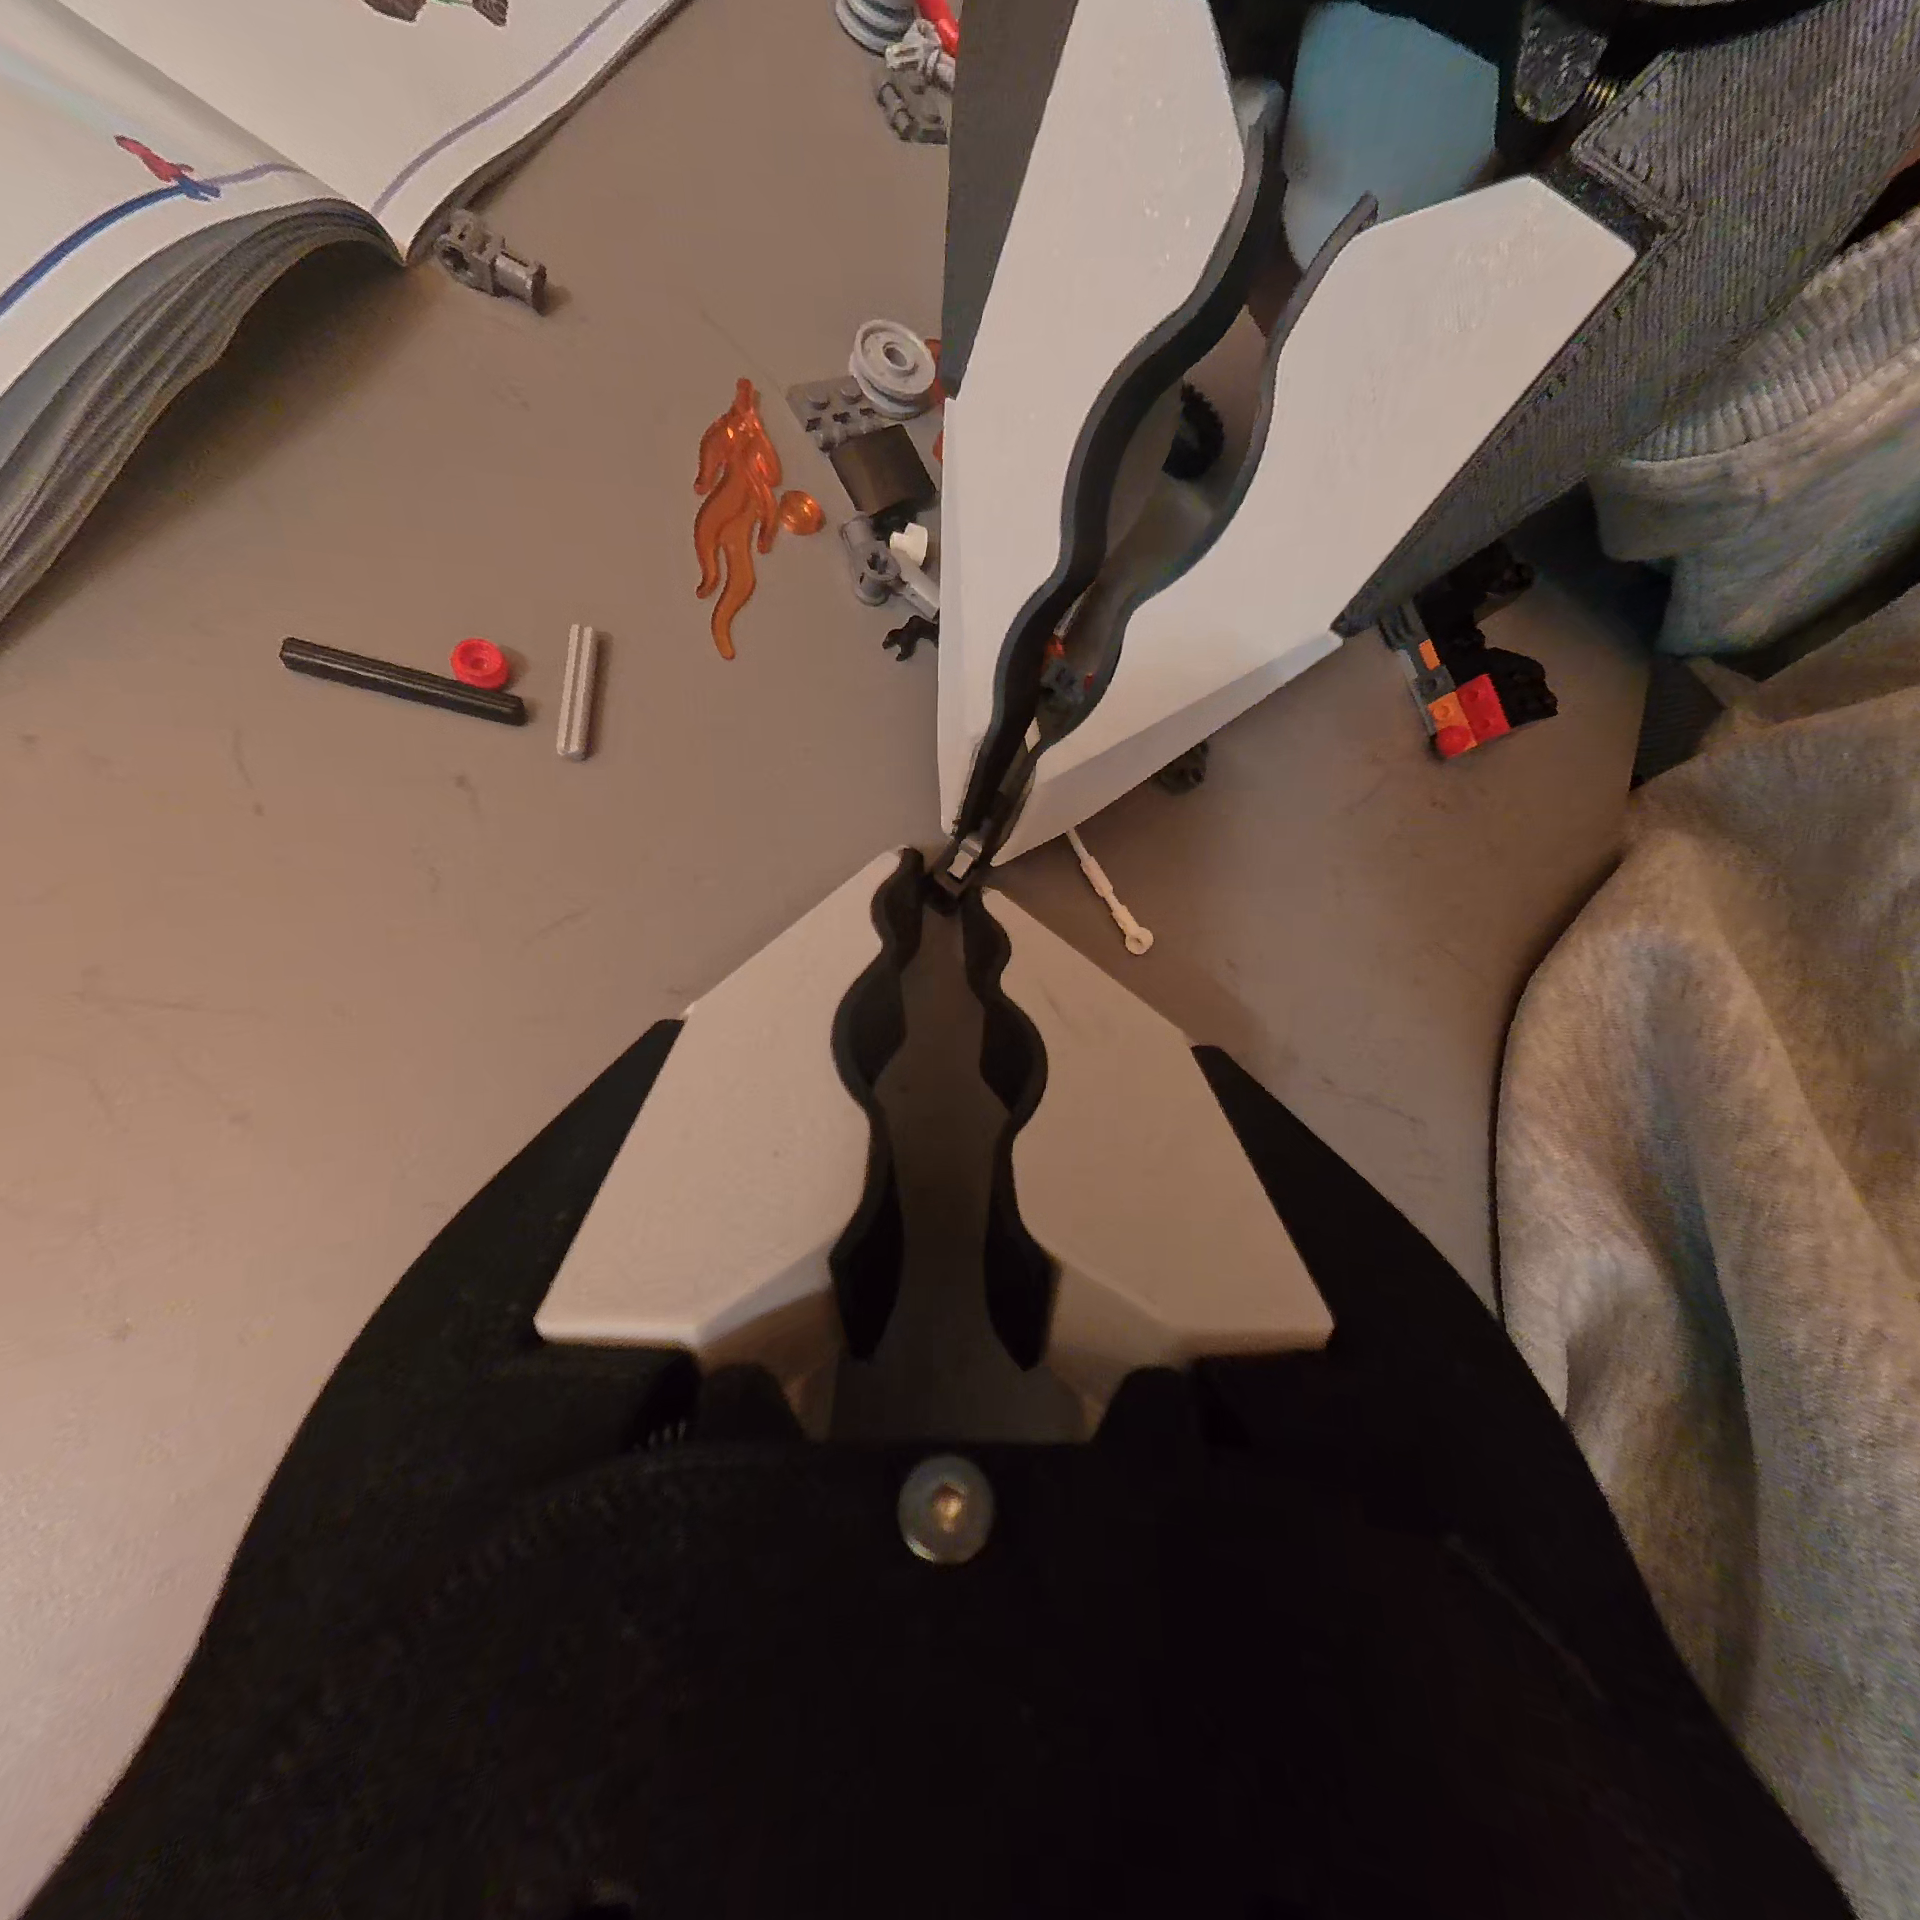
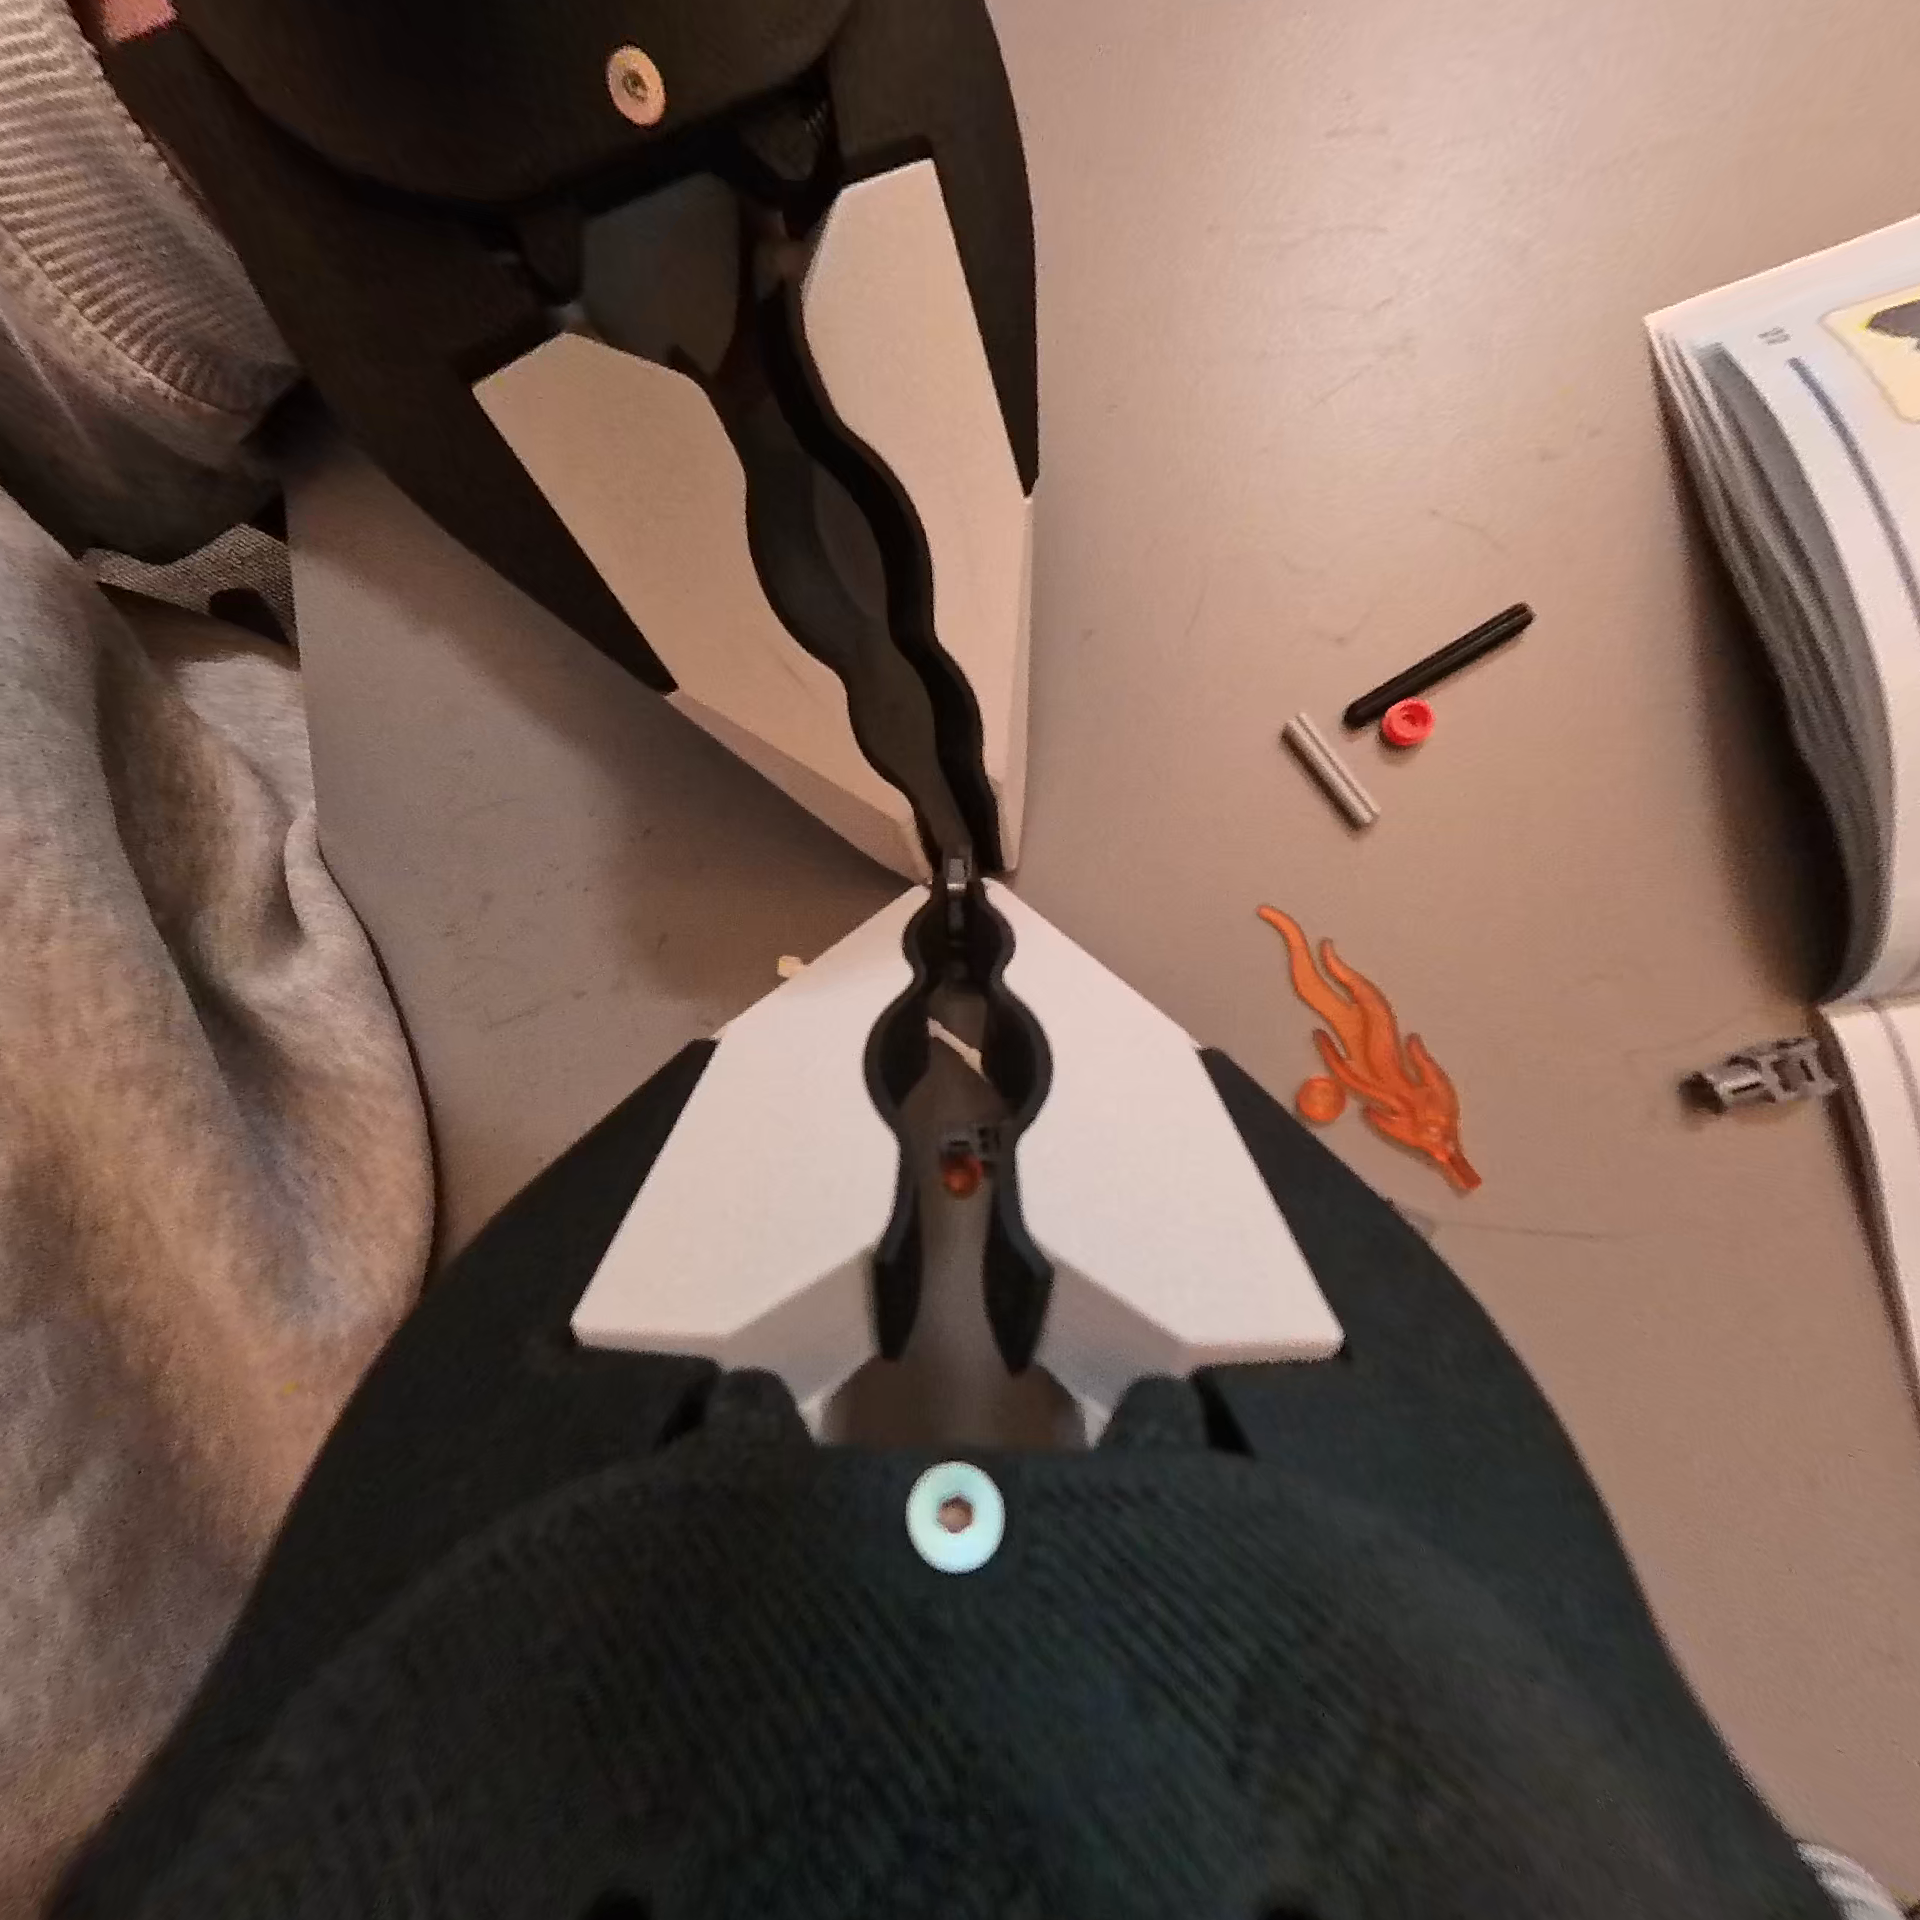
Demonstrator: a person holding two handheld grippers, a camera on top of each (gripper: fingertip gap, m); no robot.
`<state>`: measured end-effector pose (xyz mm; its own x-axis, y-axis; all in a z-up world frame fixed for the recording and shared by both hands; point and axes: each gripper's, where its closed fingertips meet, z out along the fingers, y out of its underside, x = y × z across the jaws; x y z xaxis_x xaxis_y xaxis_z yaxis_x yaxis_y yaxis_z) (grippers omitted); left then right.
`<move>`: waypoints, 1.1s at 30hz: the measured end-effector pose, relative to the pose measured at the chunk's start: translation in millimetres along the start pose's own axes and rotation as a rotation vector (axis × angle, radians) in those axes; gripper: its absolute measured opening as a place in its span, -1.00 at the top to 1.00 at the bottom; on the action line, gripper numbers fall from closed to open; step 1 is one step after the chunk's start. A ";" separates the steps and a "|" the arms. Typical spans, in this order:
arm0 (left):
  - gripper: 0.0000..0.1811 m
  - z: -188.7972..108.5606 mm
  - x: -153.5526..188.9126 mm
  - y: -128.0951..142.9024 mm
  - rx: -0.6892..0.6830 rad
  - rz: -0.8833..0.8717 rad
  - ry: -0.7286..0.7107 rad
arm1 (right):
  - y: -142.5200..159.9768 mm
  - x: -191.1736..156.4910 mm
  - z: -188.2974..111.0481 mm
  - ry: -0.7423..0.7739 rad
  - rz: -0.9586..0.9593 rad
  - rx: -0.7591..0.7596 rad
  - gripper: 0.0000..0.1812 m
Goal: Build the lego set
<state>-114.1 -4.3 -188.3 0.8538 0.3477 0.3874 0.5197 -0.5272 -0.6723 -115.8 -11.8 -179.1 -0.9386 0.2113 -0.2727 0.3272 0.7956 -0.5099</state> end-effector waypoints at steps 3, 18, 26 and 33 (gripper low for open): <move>0.93 0.0 0.1 0.0 0.000 0.002 -0.002 | 0.2 0.0 0.1 0.011 -0.001 -0.004 0.99; 0.93 0.0 0.5 -0.1 0.000 0.016 -0.010 | -4.8 1.2 -5.0 0.037 -0.114 0.142 0.80; 0.93 0.0 0.7 -0.1 0.000 0.012 -0.005 | -5.8 -0.9 -10.3 0.059 -0.175 0.155 1.00; 0.93 0.1 0.8 -0.1 0.000 0.012 -0.005 | -1.5 -1.1 -3.4 0.054 -0.175 0.124 1.00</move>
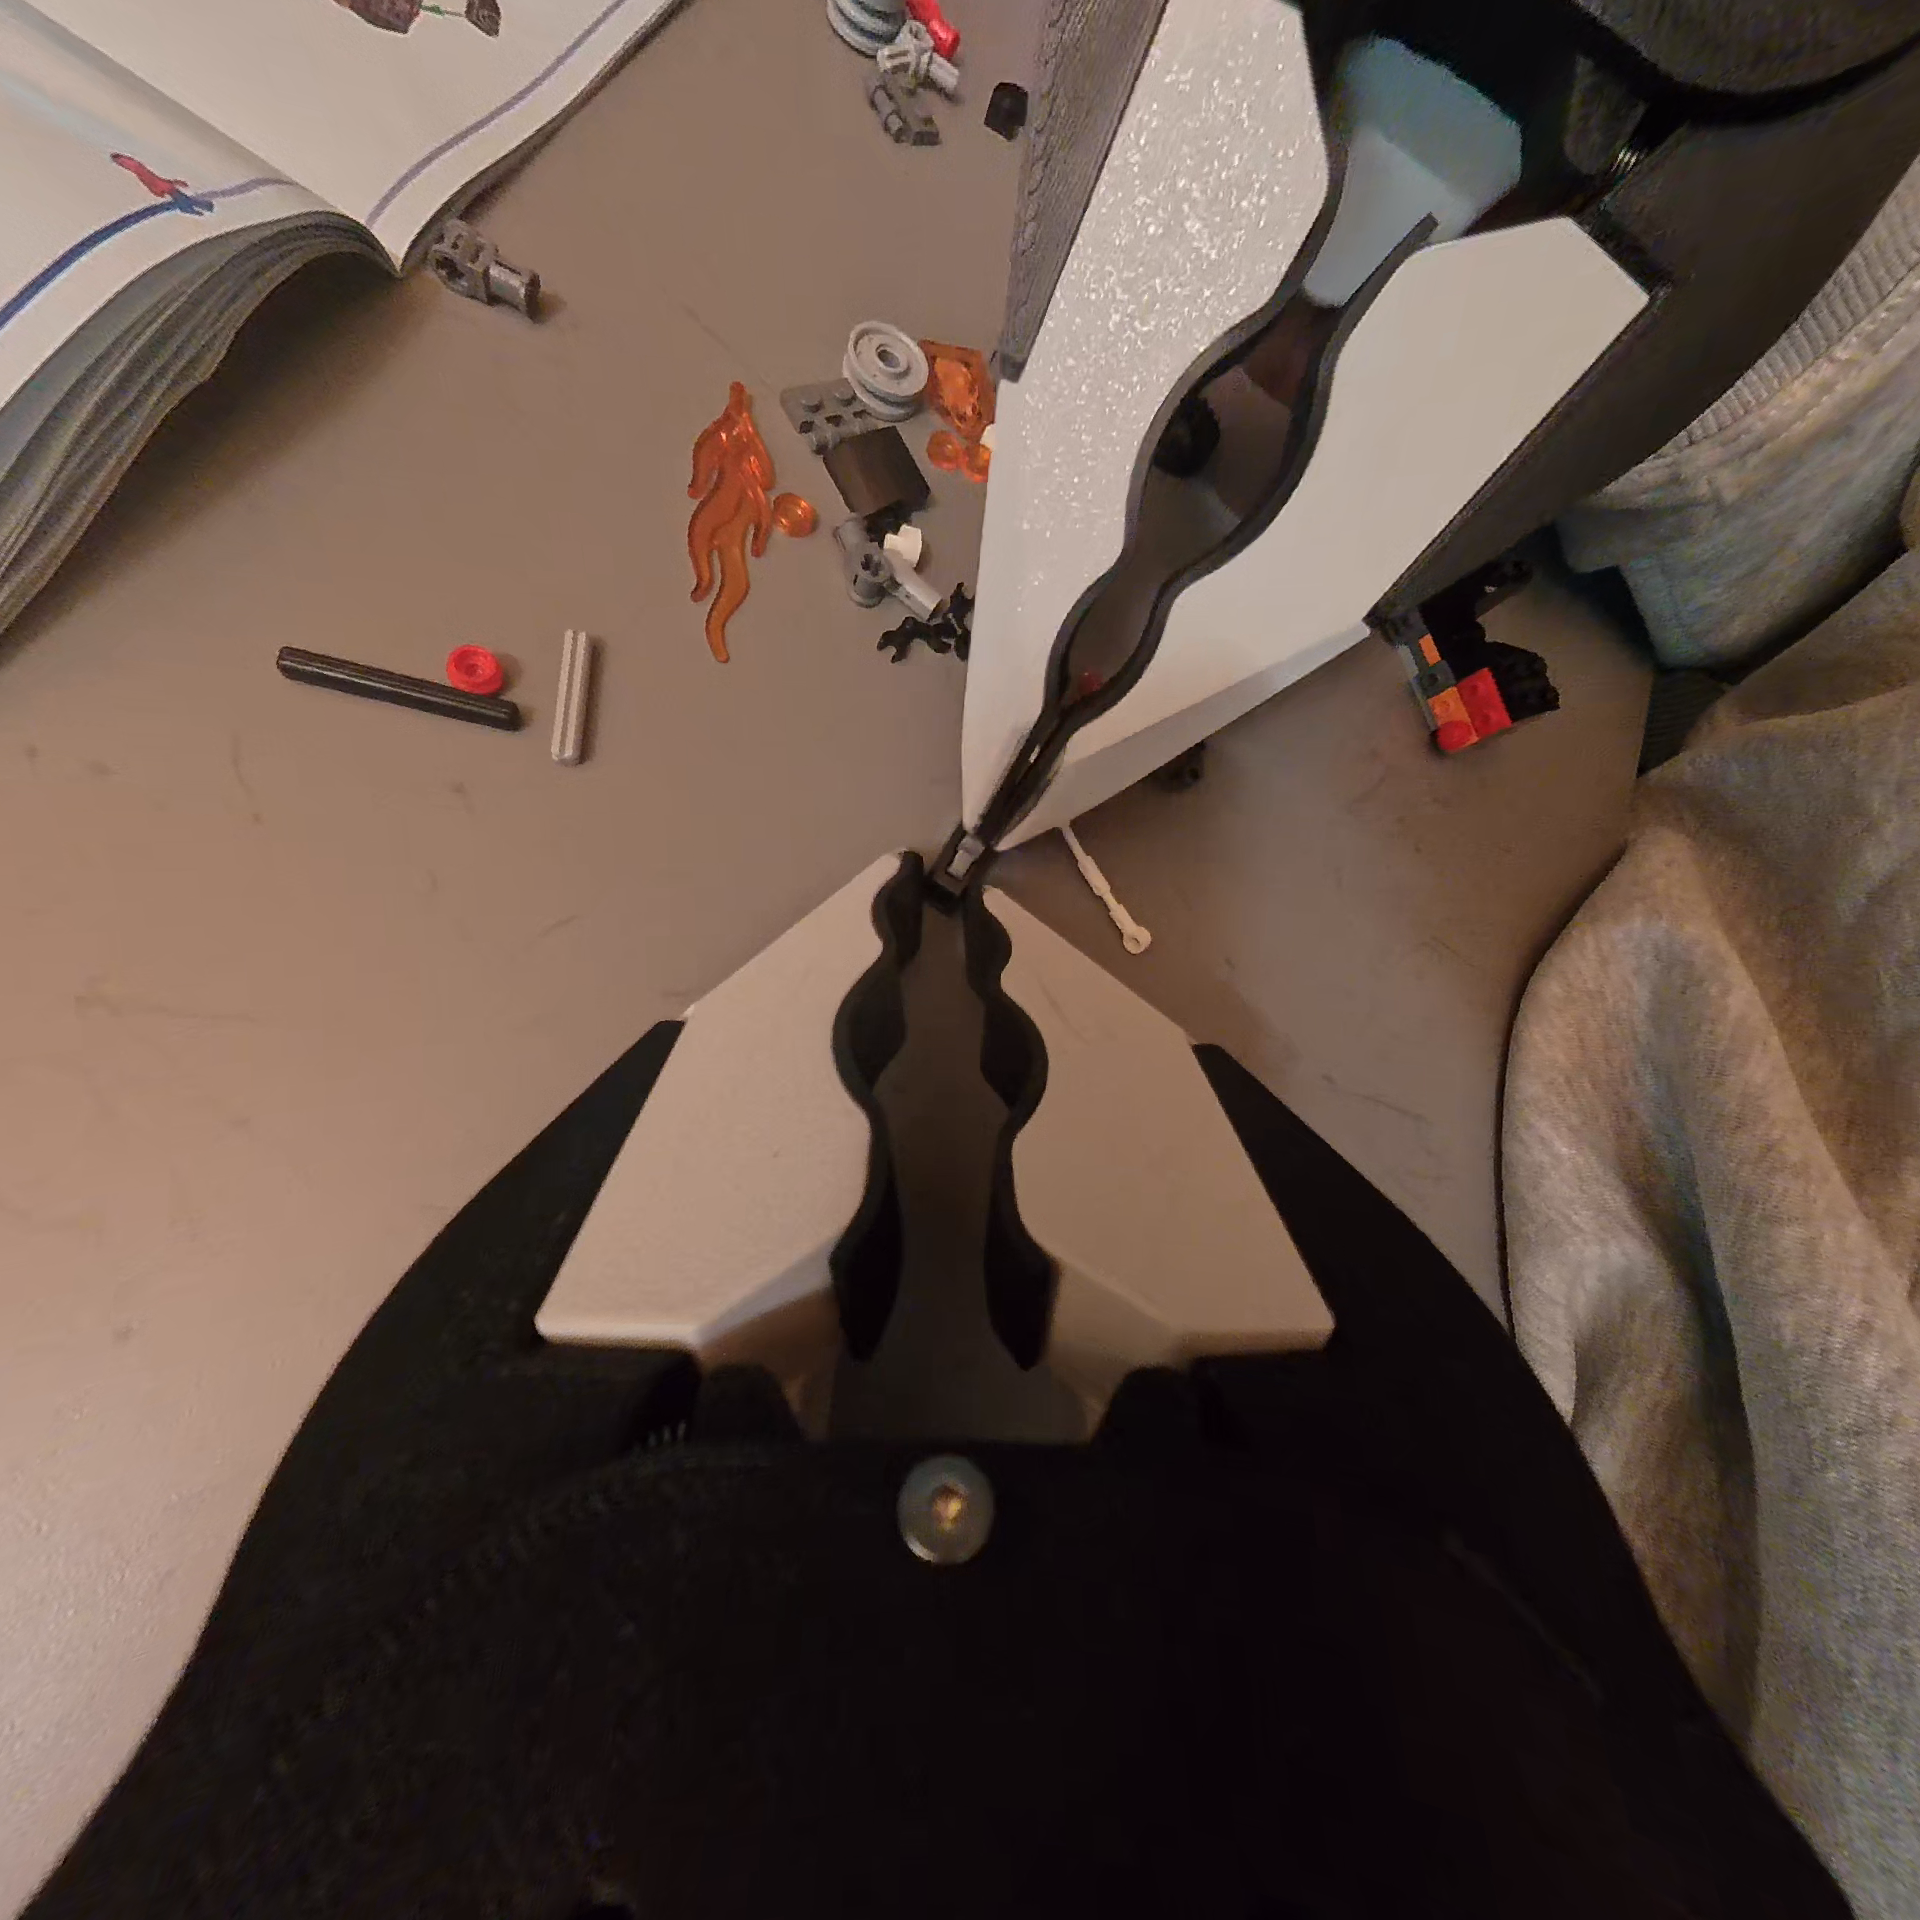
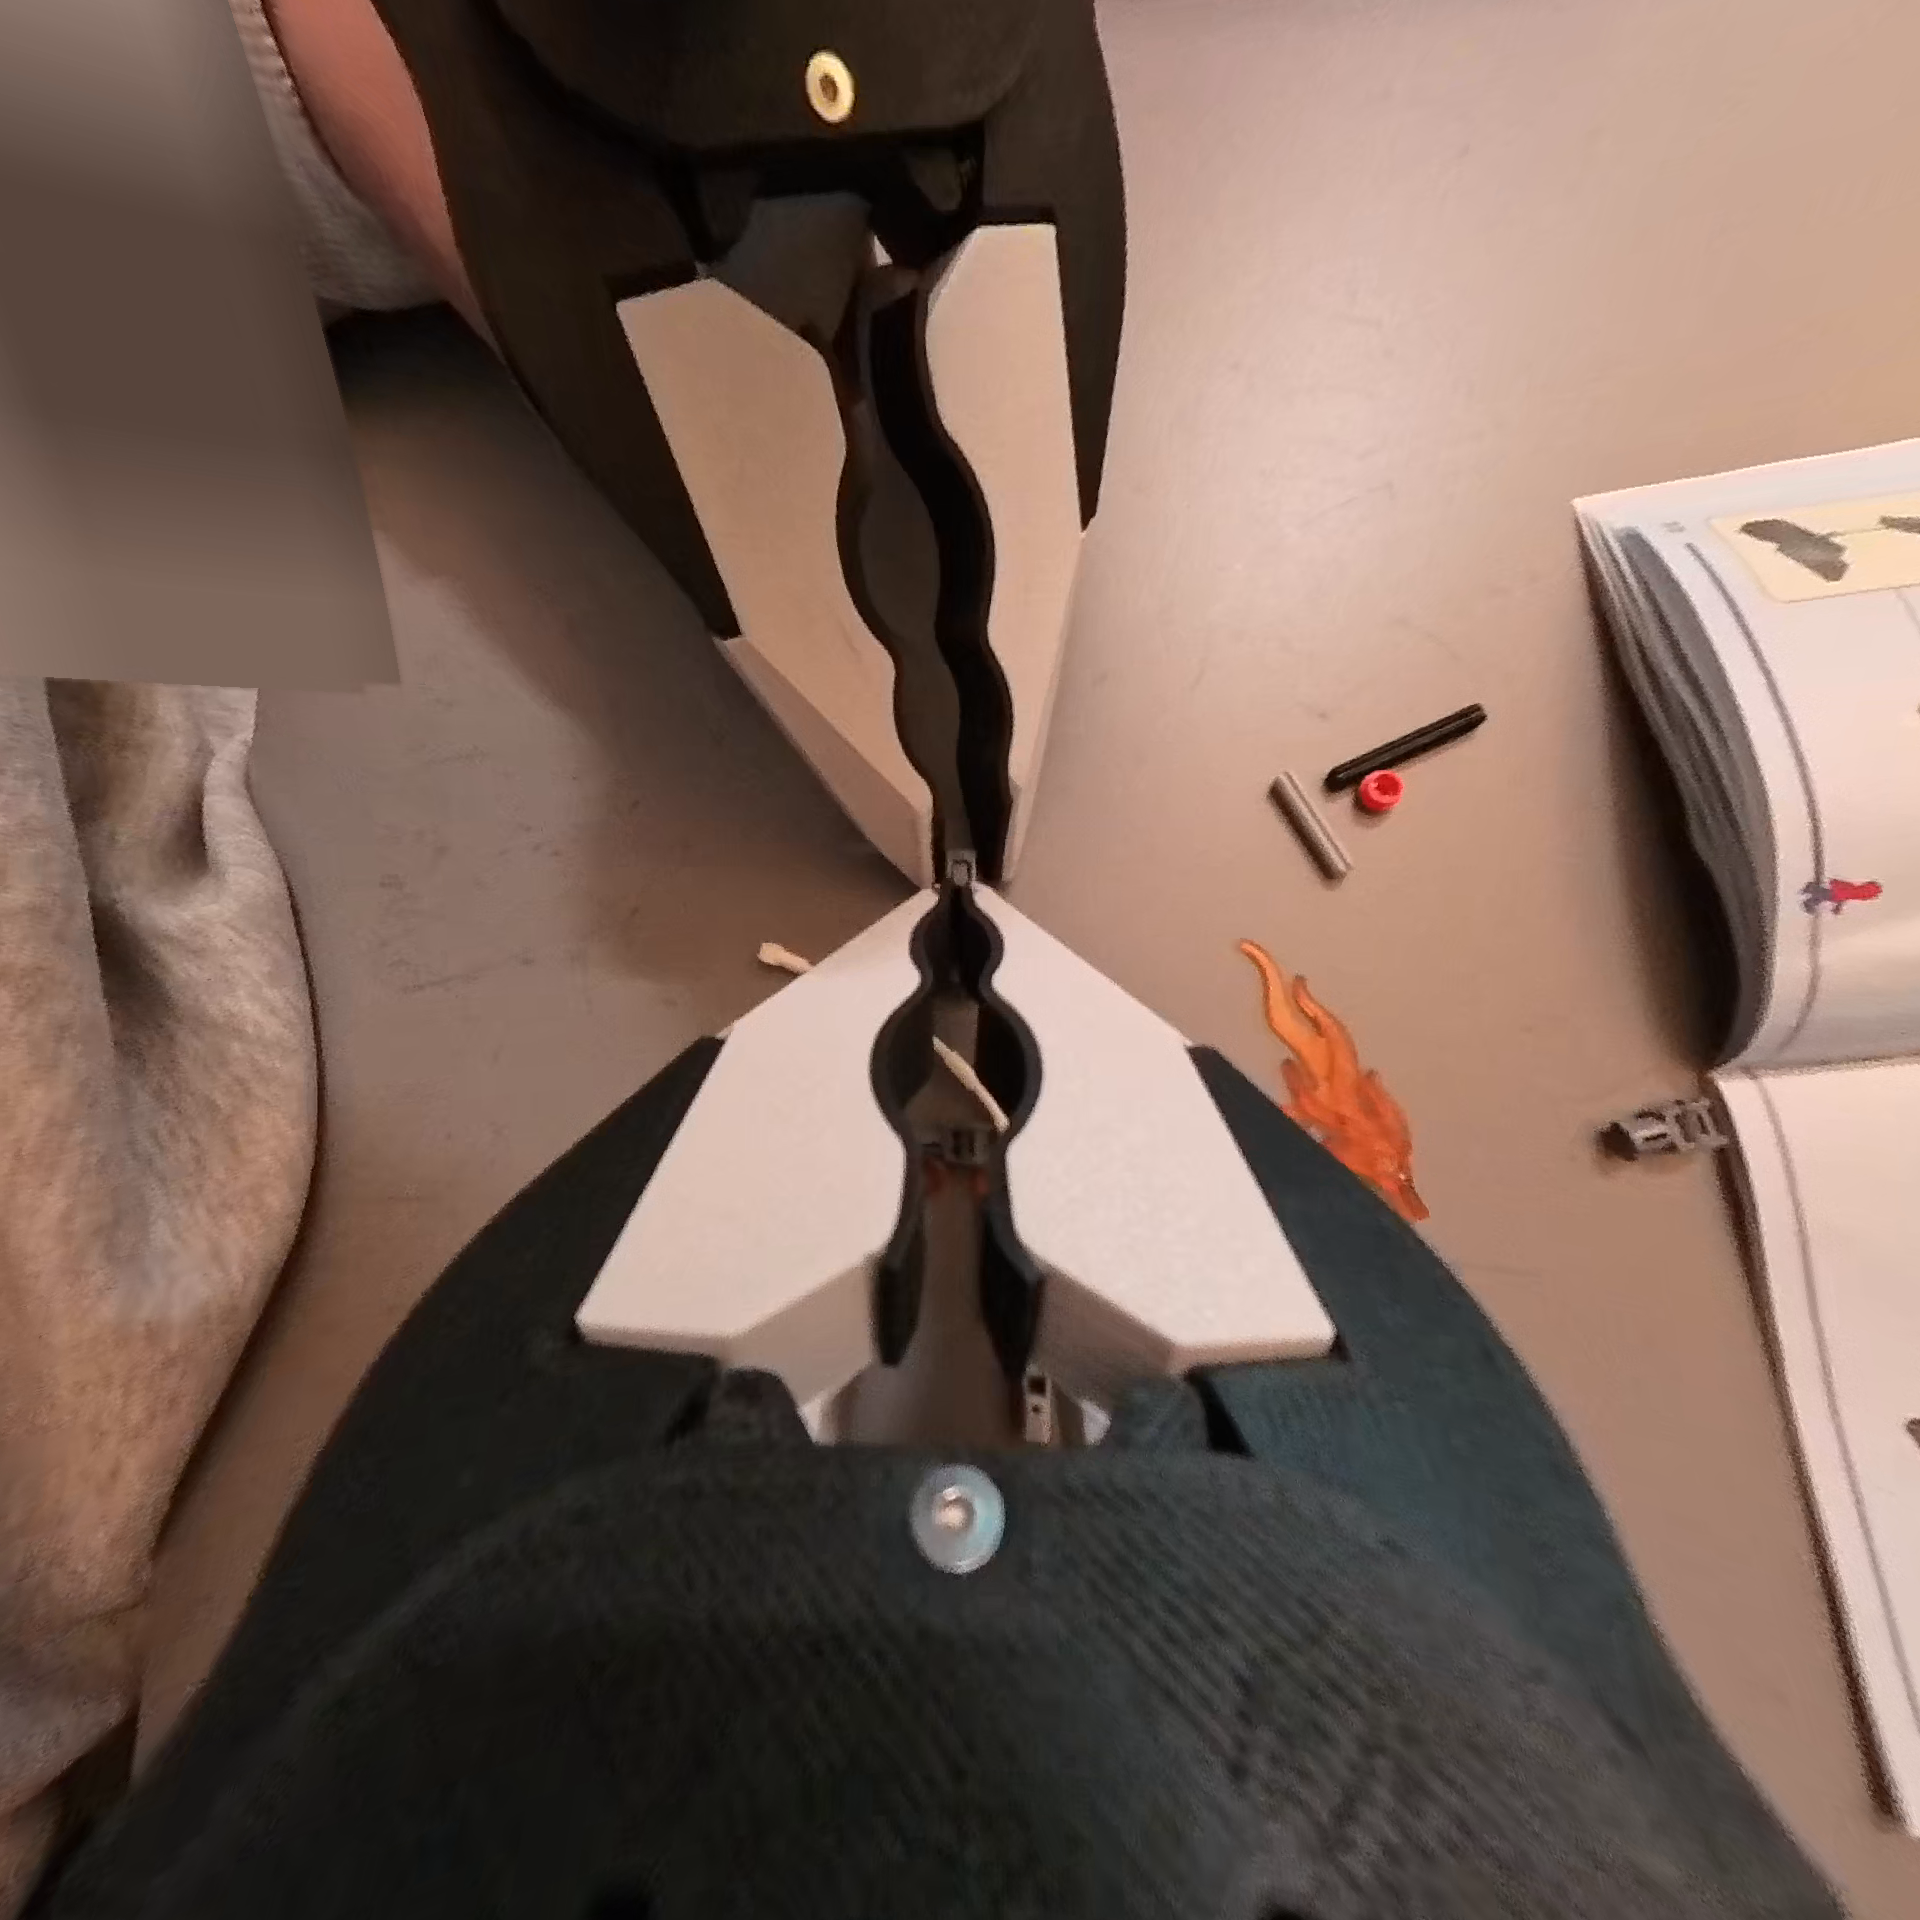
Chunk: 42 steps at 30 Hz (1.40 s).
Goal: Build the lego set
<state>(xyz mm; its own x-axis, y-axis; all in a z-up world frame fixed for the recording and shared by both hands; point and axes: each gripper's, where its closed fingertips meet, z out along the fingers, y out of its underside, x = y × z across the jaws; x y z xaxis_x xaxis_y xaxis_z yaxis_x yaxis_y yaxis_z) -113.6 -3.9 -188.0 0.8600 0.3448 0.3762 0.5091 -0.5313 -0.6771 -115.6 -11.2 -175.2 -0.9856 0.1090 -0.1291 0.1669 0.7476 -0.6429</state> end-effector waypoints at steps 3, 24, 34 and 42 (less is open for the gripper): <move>0.93 0.0 0.1 0.1 -0.001 -0.001 0.001 | 0.2 0.2 0.2 -0.014 0.025 0.003 1.00; 0.93 0.2 0.4 0.5 -0.002 0.002 0.000 | 3.2 2.3 -1.3 0.014 0.038 -0.015 1.00; 0.93 0.1 0.4 0.4 -0.001 -0.008 0.010 | 3.8 4.4 -7.0 0.012 0.034 0.011 1.00; 0.93 -0.1 0.3 0.5 -0.001 -0.008 0.007 | 6.7 1.7 -1.1 -0.011 0.053 -0.001 1.00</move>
<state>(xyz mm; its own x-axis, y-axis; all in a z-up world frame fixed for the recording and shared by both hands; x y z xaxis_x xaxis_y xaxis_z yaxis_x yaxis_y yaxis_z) -113.0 -4.1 -188.1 0.8561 0.3437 0.3860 0.5161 -0.5291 -0.6736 -116.1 -5.3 -178.9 -0.9750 0.1412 -0.1718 0.2191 0.7413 -0.6344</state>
